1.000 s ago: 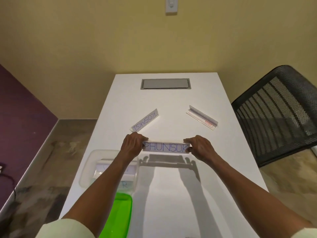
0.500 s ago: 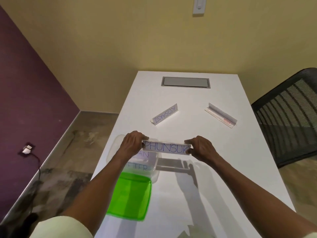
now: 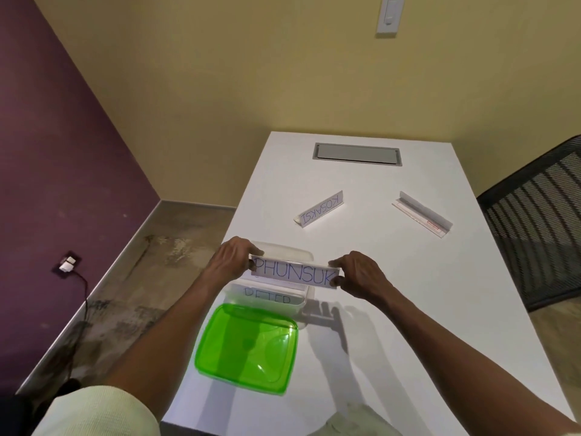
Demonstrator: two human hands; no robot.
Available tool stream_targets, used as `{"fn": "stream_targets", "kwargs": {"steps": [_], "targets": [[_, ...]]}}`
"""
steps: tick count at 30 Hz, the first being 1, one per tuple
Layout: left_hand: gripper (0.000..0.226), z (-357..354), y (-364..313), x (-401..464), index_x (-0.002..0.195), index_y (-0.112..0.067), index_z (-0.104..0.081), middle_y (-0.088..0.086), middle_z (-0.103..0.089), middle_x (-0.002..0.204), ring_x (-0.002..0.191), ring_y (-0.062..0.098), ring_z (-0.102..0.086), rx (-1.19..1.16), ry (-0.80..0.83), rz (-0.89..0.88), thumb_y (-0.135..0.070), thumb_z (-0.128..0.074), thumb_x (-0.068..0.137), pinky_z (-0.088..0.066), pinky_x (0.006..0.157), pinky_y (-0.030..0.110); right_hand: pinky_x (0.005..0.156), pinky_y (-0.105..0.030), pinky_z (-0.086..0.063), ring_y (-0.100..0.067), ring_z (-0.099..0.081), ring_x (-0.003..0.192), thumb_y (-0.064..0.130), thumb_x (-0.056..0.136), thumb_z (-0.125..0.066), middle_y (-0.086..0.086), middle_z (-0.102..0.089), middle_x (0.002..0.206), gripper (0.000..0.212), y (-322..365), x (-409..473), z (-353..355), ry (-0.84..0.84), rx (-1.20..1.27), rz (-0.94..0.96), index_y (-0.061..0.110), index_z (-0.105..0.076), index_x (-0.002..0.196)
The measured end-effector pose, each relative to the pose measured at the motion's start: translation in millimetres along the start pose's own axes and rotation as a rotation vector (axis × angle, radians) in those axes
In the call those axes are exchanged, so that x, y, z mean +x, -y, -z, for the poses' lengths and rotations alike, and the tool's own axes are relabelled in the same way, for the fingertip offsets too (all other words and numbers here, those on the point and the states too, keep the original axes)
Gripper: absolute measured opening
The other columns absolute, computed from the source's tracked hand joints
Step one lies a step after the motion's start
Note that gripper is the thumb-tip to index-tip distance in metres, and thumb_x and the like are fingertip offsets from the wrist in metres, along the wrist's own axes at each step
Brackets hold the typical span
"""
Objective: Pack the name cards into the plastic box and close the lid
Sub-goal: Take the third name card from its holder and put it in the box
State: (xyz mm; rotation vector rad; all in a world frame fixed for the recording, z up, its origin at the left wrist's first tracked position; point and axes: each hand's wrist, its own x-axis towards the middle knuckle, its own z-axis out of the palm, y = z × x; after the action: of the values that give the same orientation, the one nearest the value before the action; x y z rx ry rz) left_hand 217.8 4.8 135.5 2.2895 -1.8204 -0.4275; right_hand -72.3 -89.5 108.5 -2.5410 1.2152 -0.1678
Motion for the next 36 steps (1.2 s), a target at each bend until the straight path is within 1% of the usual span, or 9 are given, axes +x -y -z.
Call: {"fn": "stream_targets", "kwargs": {"steps": [8,14,21,24,26,28,29,34,36], "targets": [[0.033,5.1,21.1,-7.8,0.110,-0.020,-0.072,0.009,-0.071,0.112,0.110,0.025,-0.063,0.002,-0.001,0.020,-0.008,-0.073,0.079,-0.053,0.088,0.035,0.076,-0.035,-0.047,-0.029,-0.059,0.098,0.032,0.076,-0.069,-0.011,-0.071,0.103,0.042,23.5,4.0,-5.9,0.026,-0.010,0.018,0.017,-0.068,0.116],[0.034,10.8,33.1,-7.5,0.111,-0.024,-0.071,0.007,-0.071,0.112,0.104,0.027,-0.065,0.026,-0.035,0.067,-0.012,-0.075,0.079,-0.052,0.081,0.032,0.074,-0.037,-0.045,-0.032,-0.058,0.093,0.032,0.074,-0.070,-0.014,-0.068,0.096,0.039,39.6,13.5,-12.1,-0.001,-0.009,0.044,0.011,-0.068,0.107],[0.038,11.5,50.1,-1.6,0.115,-0.024,-0.069,0.012,-0.066,0.122,0.108,0.029,-0.063,0.101,-0.002,0.084,-0.018,-0.076,0.078,-0.052,0.091,0.038,0.071,-0.036,-0.049,-0.032,-0.060,0.091,0.036,0.070,-0.069,-0.013,-0.070,0.090,0.037,58.1,29.8,-17.8,0.018,-0.071,0.061,0.013,-0.071,0.099],[0.039,8.4,56.0,2.3,0.116,-0.025,-0.068,0.012,-0.064,0.124,0.111,0.029,-0.061,0.131,0.033,0.102,-0.023,-0.076,0.079,-0.050,0.093,0.040,0.069,-0.032,-0.045,-0.032,-0.059,0.093,0.032,0.068,-0.070,-0.014,-0.069,0.091,0.037,62.1,35.3,-21.5,0.040,-0.066,0.045,0.015,-0.072,0.101],[0.039,4.9,59.1,5.2,0.117,-0.025,-0.068,0.012,-0.064,0.125,0.114,0.029,-0.058,0.143,0.051,0.098,-0.023,-0.075,0.079,-0.047,0.096,0.040,0.062,-0.032,-0.040,-0.035,-0.057,0.089,0.027,0.067,-0.068,-0.016,-0.067,0.084,0.026,65.3,38.6,-24.2,0.051,-0.107,0.050,0.011,-0.070,0.088],[0.038,0.8,60.8,8.5,0.116,-0.022,-0.069,0.009,-0.065,0.124,0.114,0.028,-0.058,0.167,0.057,0.075,-0.022,-0.075,0.079,-0.046,0.096,0.039,0.056,-0.030,-0.031,-0.035,-0.056,0.083,0.022,0.067,-0.064,-0.017,-0.064,0.075,0.014,68.5,41.3,-27.8,0.064,-0.160,0.076,0.010,-0.059,0.070],[0.037,-1.2,61.5,10.4,0.115,-0.021,-0.069,0.007,-0.067,0.122,0.113,0.027,-0.058,0.180,0.059,0.064,-0.021,-0.075,0.078,-0.046,0.096,0.038,0.056,-0.030,-0.028,-0.035,-0.055,0.082,0.020,0.067,-0.063,-0.018,-0.063,0.073,0.012,69.6,42.7,-30.0,0.071,-0.183,0.091,0.010,-0.056,0.069],[0.033,-11.1,64.3,17.8,0.110,-0.023,-0.072,0.006,-0.070,0.114,0.105,0.024,-0.061,0.256,0.080,0.033,-0.023,-0.074,0.077,-0.046,0.093,0.033,0.056,-0.030,-0.027,-0.035,-0.057,0.078,0.014,0.065,-0.065,-0.021,-0.063,0.076,0.018,73.0,48.3,-40.2,0.102,-0.246,0.136,0.003,-0.064,0.079],[0.032,-15.8,64.7,19.9,0.109,-0.025,-0.072,0.007,-0.069,0.114,0.104,0.024,-0.062,0.293,0.119,0.024,-0.025,-0.075,0.077,-0.048,0.092,0.033,0.056,-0.029,-0.026,-0.034,-0.058,0.077,0.013,0.065,-0.066,-0.021,-0.063,0.075,0.016,74.3,50.6,-44.0,0.130,-0.270,0.148,0.004,-0.064,0.077]]}}
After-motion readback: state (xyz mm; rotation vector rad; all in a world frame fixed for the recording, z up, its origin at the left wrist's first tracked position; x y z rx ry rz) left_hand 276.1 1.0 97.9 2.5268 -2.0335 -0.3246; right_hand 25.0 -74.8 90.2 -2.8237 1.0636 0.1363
